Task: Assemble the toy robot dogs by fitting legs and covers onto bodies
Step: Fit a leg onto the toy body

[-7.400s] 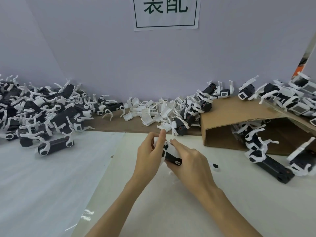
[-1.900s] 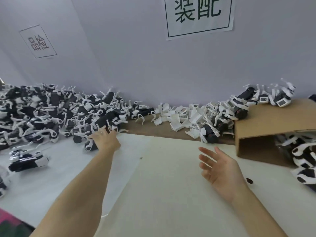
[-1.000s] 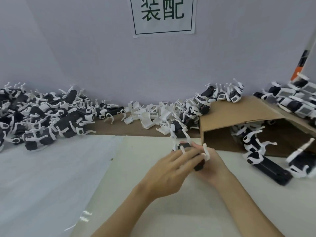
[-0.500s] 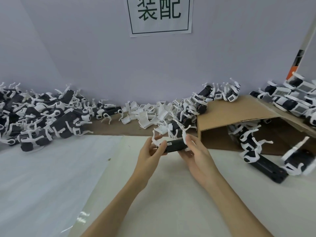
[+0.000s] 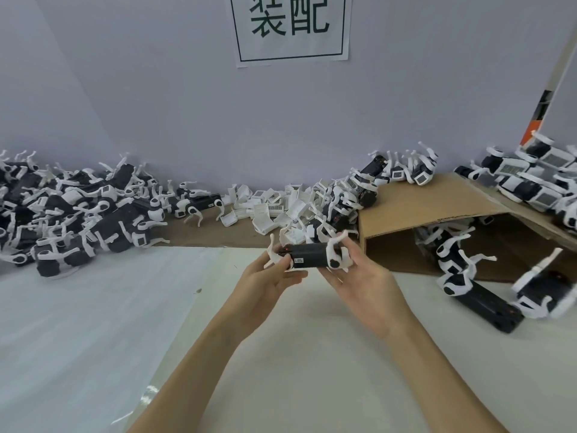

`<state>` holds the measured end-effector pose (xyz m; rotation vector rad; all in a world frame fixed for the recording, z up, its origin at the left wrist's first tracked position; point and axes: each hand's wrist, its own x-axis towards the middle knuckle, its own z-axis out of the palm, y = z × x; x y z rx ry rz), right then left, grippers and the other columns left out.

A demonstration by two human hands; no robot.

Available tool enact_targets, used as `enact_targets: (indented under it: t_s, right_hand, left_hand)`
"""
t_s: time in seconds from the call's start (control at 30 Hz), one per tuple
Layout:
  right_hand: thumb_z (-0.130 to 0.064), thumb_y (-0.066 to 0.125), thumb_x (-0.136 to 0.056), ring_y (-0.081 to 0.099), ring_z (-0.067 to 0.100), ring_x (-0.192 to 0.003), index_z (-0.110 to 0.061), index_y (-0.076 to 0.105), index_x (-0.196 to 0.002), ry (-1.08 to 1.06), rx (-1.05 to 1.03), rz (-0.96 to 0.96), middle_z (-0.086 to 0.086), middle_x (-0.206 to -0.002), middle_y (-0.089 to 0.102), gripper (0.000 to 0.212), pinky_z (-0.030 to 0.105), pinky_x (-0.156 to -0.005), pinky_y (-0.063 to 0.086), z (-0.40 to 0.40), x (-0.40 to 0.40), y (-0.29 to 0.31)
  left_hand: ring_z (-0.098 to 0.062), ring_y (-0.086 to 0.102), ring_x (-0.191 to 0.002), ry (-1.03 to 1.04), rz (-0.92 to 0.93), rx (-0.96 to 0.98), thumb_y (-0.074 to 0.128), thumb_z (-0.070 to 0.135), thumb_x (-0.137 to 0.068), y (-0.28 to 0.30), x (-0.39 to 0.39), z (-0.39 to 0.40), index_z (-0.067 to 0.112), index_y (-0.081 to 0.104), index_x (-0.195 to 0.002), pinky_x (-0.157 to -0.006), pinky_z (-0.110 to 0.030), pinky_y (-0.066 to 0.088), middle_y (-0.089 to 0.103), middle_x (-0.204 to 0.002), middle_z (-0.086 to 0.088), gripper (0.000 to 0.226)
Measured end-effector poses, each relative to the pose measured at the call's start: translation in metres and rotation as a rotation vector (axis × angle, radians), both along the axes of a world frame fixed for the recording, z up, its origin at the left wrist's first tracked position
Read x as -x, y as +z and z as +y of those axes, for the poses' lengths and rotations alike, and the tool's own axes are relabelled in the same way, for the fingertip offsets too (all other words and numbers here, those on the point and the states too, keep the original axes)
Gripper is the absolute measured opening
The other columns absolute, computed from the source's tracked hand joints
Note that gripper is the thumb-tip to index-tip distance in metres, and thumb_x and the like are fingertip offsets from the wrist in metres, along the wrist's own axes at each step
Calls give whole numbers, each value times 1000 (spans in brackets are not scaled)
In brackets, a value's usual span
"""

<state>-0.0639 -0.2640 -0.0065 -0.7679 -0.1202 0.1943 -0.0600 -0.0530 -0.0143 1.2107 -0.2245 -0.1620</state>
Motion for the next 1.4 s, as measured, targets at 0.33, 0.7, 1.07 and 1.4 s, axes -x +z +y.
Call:
enact_targets:
  t_s: [0.33,0.7,1.07,1.4]
  right_hand:
    - [-30,61,-99,71,35,-81,-7,61,-134,84,278,208,25,-107,72,42,31,-60,57,0,2,-3]
    - [-39,61,-102,70,35,-106,-36,65,-127,-240,741,-288,13,-109,71,26,54,-99,57,7,3,-11]
    - [-56,62,-94,76,23,-94,-26,65,-128,-196,764,-339,-2,-96,79,45,25,-80,59,17,5,-14]
    - [-19,74,-96,64,8,-123,-25,65,-134,-75,875,-334,-8,-123,73,39,12,-88,52,38,16,-17]
  left_hand:
    - [-36,49,-135,-219,-36,135,43,-21,-85,-8,-7,8,19,56,-155,-116,-48,48,63,-119,-15,81]
    - [-31,76,-89,120,-30,-339,68,60,-96,-11,-3,-3,19,74,-125,-97,-47,59,80,-109,-13,50]
    - [-20,64,-62,361,-125,-417,65,65,-93,-6,4,-9,13,81,-89,-61,-27,49,73,-75,-9,55]
    - [-33,76,-99,98,194,-105,28,75,-103,-8,5,-18,12,69,-131,-85,-46,60,78,-115,-16,80]
